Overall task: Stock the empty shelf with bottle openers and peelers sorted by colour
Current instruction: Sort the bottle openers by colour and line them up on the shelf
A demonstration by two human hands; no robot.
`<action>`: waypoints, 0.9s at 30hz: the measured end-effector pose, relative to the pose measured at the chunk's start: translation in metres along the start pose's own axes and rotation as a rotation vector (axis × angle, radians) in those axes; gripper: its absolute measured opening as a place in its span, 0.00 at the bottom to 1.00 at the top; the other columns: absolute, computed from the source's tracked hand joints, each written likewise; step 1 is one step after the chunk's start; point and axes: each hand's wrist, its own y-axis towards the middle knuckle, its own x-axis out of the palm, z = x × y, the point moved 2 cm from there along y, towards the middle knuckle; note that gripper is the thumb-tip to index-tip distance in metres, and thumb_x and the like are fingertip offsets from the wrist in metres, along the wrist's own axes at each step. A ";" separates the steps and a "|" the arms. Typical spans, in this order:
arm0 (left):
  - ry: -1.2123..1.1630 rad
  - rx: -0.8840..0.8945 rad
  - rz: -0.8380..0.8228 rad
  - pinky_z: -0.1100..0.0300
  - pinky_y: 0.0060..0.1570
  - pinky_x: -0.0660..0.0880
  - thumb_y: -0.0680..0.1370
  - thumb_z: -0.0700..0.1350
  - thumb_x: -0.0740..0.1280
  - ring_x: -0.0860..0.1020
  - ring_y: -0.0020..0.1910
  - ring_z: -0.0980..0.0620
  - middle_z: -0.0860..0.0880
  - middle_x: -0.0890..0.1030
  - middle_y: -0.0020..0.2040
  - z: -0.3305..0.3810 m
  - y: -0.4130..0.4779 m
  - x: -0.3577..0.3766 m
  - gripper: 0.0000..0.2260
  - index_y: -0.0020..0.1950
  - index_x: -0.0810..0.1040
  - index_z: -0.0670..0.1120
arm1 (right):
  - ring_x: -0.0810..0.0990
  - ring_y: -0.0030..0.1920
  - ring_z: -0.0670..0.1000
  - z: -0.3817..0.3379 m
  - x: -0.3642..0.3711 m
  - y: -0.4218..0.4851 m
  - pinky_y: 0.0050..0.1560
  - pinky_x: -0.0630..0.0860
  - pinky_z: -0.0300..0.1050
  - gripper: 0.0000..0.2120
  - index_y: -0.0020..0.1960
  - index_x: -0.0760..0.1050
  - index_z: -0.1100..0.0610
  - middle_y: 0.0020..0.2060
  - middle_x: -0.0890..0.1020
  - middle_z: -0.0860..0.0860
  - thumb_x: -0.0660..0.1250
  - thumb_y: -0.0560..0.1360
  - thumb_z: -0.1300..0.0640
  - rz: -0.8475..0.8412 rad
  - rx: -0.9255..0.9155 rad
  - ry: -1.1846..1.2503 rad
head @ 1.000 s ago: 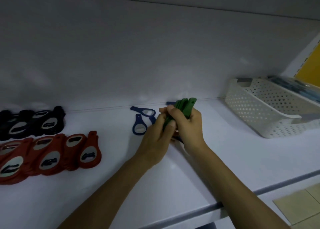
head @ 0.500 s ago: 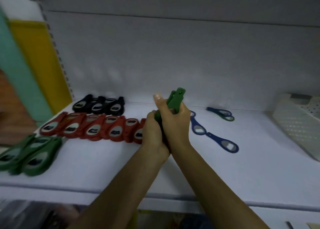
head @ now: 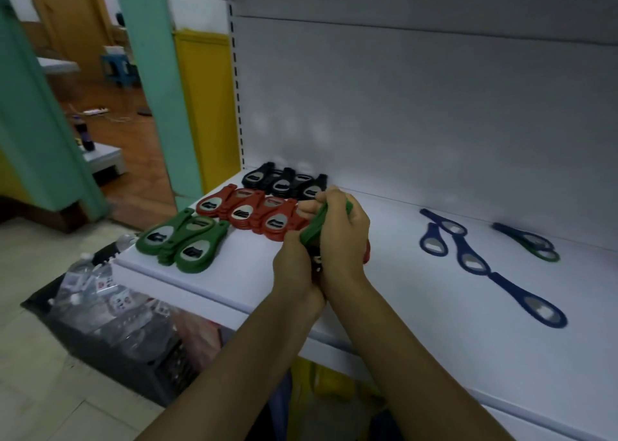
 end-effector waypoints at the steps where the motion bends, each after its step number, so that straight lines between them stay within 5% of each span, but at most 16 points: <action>1: 0.064 0.040 0.024 0.54 0.58 0.72 0.81 0.44 0.54 0.74 0.62 0.43 0.42 0.76 0.63 0.003 0.000 -0.004 0.17 0.68 0.71 0.41 | 0.81 0.38 0.54 0.002 0.006 -0.003 0.50 0.79 0.53 0.11 0.40 0.76 0.57 0.33 0.82 0.53 0.62 0.79 0.56 -0.013 0.007 0.012; 6: 0.379 0.346 -0.042 0.62 0.46 0.78 0.81 0.52 0.57 0.81 0.51 0.55 0.49 0.83 0.51 0.016 -0.010 -0.021 0.13 0.56 0.77 0.48 | 0.72 0.27 0.49 0.009 0.019 -0.005 0.35 0.75 0.46 0.15 0.35 0.70 0.56 0.24 0.74 0.50 0.63 0.79 0.53 0.065 0.203 0.215; 8: 0.707 0.583 -0.047 0.72 0.40 0.74 0.80 0.46 0.61 0.79 0.44 0.67 0.54 0.81 0.46 0.023 -0.013 -0.031 0.04 0.51 0.75 0.52 | 0.72 0.26 0.48 0.009 0.021 -0.002 0.32 0.73 0.43 0.16 0.33 0.69 0.56 0.24 0.73 0.49 0.63 0.79 0.53 0.107 0.320 0.306; 10: 0.903 0.726 -0.033 0.71 0.41 0.73 0.80 0.41 0.61 0.77 0.42 0.68 0.55 0.79 0.45 0.030 -0.008 -0.043 0.07 0.49 0.73 0.53 | 0.74 0.26 0.46 0.009 0.025 -0.005 0.31 0.74 0.41 0.15 0.35 0.70 0.56 0.25 0.74 0.48 0.64 0.78 0.52 0.053 0.386 0.324; 13: 0.718 0.616 -0.067 0.54 0.51 0.78 0.80 0.39 0.60 0.79 0.53 0.50 0.43 0.80 0.53 0.046 -0.005 -0.055 0.08 0.57 0.75 0.41 | 0.80 0.35 0.48 0.009 0.026 -0.010 0.41 0.78 0.42 0.09 0.42 0.76 0.57 0.33 0.81 0.49 0.67 0.76 0.52 -0.226 0.351 0.143; 17: 0.472 0.468 -0.111 0.61 0.47 0.79 0.80 0.40 0.59 0.82 0.51 0.50 0.42 0.80 0.55 0.064 -0.004 -0.066 0.11 0.60 0.75 0.38 | 0.83 0.51 0.50 0.002 0.002 -0.002 0.49 0.79 0.39 0.11 0.57 0.78 0.58 0.49 0.85 0.50 0.67 0.76 0.58 -0.564 0.107 -0.240; 23: 0.581 0.466 -0.206 0.62 0.47 0.79 0.80 0.39 0.59 0.81 0.49 0.51 0.44 0.79 0.54 0.080 -0.010 -0.064 0.09 0.58 0.74 0.41 | 0.85 0.48 0.51 -0.008 0.006 0.002 0.46 0.80 0.39 0.13 0.56 0.78 0.60 0.47 0.86 0.52 0.71 0.72 0.61 -0.535 0.009 -0.218; 27: 0.975 0.742 -0.093 0.66 0.49 0.78 0.79 0.42 0.62 0.79 0.52 0.57 0.50 0.78 0.55 0.104 -0.014 -0.067 0.13 0.63 0.72 0.42 | 0.85 0.47 0.54 -0.011 0.014 0.000 0.47 0.82 0.48 0.12 0.54 0.78 0.61 0.46 0.85 0.55 0.72 0.72 0.62 -0.466 -0.057 -0.191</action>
